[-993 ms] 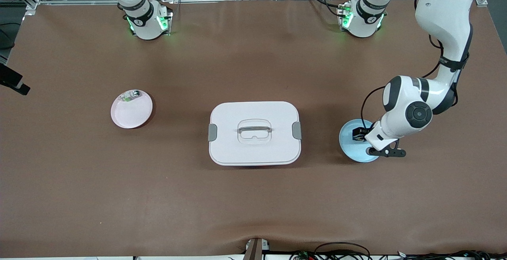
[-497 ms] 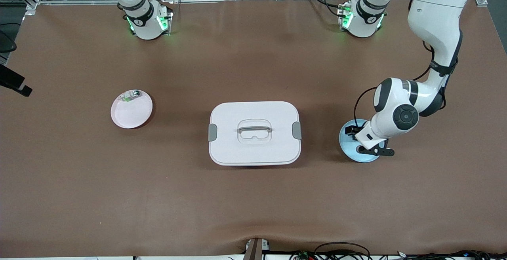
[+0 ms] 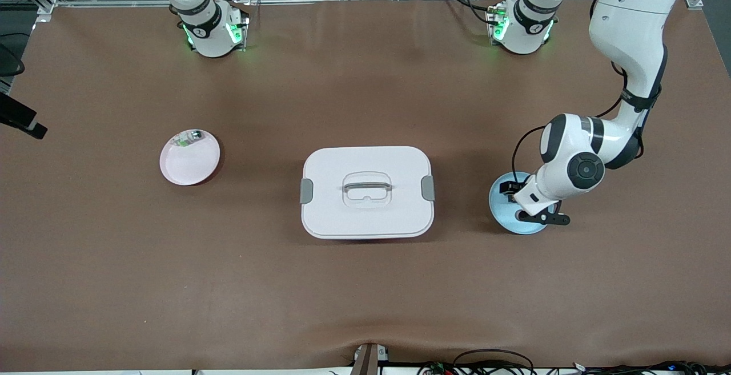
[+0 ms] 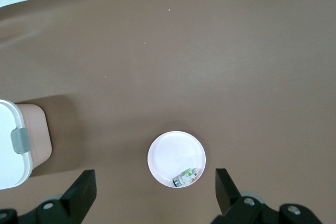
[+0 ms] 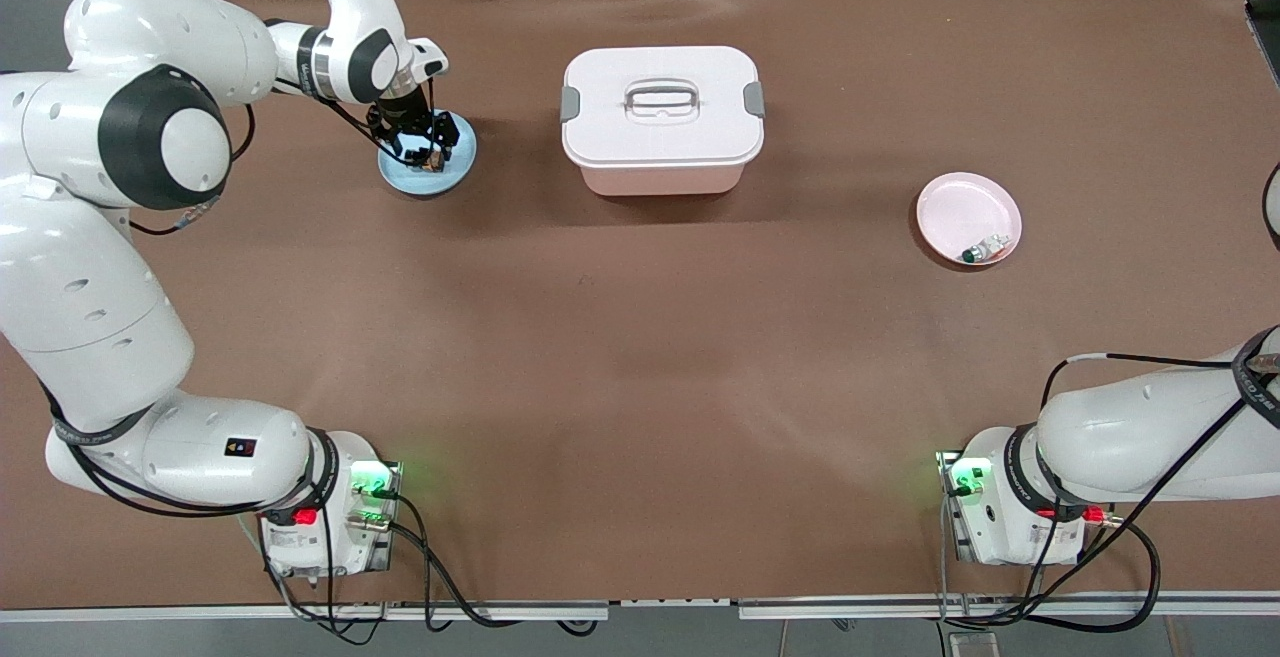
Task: Transfer orange switch to right arm and place
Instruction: 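Close the left gripper on the black-and-orange switch, then lift the switch with the left gripper off the blue plate, then carry the switch above the white box while the right gripper approaches, then close the right gripper on the switch held by the left gripper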
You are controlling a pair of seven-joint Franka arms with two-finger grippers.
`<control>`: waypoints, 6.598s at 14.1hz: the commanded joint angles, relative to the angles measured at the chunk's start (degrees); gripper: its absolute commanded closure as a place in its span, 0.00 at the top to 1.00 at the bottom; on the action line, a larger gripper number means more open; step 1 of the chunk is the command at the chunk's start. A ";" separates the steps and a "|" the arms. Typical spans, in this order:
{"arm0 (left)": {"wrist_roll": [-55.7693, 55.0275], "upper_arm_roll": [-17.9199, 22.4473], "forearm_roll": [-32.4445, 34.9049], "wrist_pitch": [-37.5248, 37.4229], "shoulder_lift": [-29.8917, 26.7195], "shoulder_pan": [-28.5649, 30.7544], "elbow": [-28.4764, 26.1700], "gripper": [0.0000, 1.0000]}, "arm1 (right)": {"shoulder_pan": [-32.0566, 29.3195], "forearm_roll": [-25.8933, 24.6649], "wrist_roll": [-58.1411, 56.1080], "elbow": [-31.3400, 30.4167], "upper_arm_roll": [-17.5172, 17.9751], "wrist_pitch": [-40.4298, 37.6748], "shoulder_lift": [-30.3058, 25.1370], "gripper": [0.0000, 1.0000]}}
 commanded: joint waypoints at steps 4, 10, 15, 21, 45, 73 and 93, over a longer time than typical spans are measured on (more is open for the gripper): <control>-0.68 -0.10 1.30 4.09 1.78 0.24 -0.50 1.00 | -0.92 0.56 -1.35 -0.65 0.47 -0.01 -0.50 1.00; -0.77 -0.10 1.30 4.09 2.04 0.33 -0.50 0.95 | -0.92 0.56 -1.35 -0.65 0.47 -0.01 -0.50 1.00; -1.12 -0.10 1.21 4.18 2.04 0.42 -0.41 0.42 | -0.92 0.56 -1.35 -0.65 0.47 0.17 -0.41 1.00; -4.46 -0.18 1.21 4.27 1.34 0.42 -0.50 0.28 | -0.75 0.56 -1.26 -1.27 0.47 0.78 -0.41 1.00; -40.74 -4.75 -28.82 -37.92 -16.24 -0.11 22.87 0.28 | 3.90 -0.51 3.75 -3.38 1.00 -2.99 -1.03 1.00; -106.50 -11.96 -37.99 3.21 -9.12 -22.17 27.10 0.28 | 35.29 29.83 21.76 -29.67 1.00 42.97 -8.86 1.00; -106.41 -12.05 -36.49 3.30 -9.04 -22.17 26.75 0.28 | 38.89 29.30 23.62 -22.19 0.91 47.98 1.43 0.56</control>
